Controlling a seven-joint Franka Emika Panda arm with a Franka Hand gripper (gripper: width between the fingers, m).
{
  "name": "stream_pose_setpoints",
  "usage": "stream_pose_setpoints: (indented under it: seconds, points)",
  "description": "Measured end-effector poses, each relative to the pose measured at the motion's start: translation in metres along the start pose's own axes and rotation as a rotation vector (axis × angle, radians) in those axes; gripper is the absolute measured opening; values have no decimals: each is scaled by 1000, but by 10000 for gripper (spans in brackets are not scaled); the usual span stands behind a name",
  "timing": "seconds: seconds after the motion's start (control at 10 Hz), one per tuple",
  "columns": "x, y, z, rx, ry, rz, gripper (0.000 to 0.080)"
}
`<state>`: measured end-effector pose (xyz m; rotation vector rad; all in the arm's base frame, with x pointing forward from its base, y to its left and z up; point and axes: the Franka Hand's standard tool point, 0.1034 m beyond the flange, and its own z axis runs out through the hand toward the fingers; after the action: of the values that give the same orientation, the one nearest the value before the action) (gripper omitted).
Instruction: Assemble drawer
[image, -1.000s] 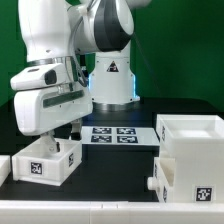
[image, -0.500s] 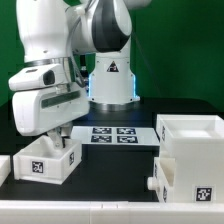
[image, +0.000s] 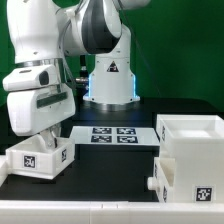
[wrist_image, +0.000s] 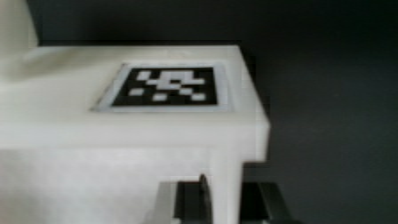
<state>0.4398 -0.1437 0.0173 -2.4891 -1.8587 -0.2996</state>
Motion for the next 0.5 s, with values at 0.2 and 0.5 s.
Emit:
stream_pose_setpoints:
  seconds: [0.2,0.5]
  points:
    - [0,0,0,0,0,0,34]
    - [0,0,0,0,0,1,34]
